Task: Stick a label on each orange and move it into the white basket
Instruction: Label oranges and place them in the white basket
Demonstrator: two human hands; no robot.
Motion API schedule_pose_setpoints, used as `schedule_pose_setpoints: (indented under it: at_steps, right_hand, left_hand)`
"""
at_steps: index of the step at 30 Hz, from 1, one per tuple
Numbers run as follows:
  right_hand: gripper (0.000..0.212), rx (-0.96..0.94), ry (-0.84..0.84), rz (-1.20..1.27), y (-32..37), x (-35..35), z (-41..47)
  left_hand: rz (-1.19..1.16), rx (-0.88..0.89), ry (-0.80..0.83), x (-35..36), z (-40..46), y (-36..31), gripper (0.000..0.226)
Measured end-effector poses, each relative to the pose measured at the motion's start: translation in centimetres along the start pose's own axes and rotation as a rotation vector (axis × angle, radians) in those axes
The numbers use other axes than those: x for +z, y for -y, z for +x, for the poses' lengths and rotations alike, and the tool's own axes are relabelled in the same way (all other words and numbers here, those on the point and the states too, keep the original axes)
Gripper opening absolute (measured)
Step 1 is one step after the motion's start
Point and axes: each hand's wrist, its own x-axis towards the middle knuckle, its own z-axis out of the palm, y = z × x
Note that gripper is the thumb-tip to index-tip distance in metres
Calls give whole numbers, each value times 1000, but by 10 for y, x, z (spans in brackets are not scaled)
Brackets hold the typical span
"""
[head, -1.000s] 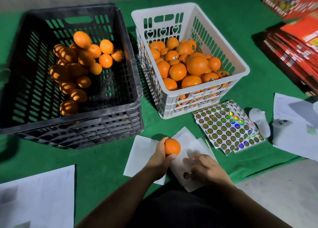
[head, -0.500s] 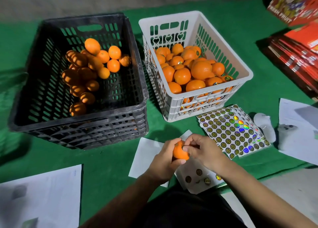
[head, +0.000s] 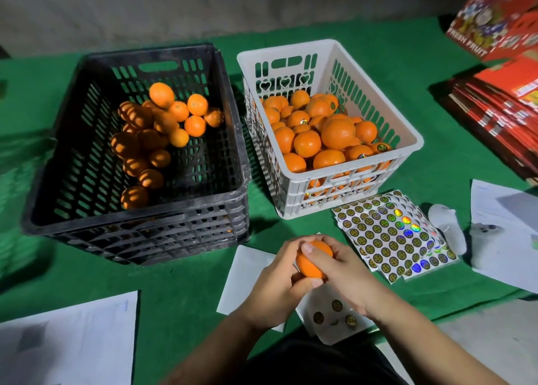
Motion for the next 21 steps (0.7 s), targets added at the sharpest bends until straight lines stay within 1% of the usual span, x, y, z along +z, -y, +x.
schedule_pose_setpoints:
  at_steps: [2,4,6,9,11,13,14,16,18,19,20,21]
  right_hand:
    - [49,-22,-21,9,-1,2,-2]
    - [52,-56,-76,61,-4,8,-2]
    - [57,-102,-144,94,-4,12,-2]
    - [49,-203,-173,17,7,10,5]
    - [42,-283,-219,-22,24,5,15]
    - [39,-386,-336,-46,51,-10,33]
    - [40,-433,-408,-84,66,-20,44]
    - [43,-514,-517,-193,99,-45,67]
    - [41,-569,-593,-344,128,-74,92]
    - [44,-554,-630,-463,139,-89,105]
    - [53,-484,-660,-626,147,-100,118]
    - [63,-367,-680,-812,153,-107,128]
  left_hand:
    - [-21,8,-2,1,0,0,63]
    - [-37,16,-3,2,0,1,63]
    - [4,32,-25,3,2,1,64]
    - [58,38,-66,6,9,-9,70]
    - [119,76,-155,4,19,-28,72]
    - [147,170,-271,-5,32,-52,71]
    - [153,223,-319,-13,37,-64,65]
    - [224,339,-392,-38,45,-88,46]
    - [422,442,-490,-70,51,-104,30]
    - [540,447,-530,-87,53,-108,26]
    - [639,400,-550,-103,57,-110,25]
    - [699,309,-549,-119,58,-109,26]
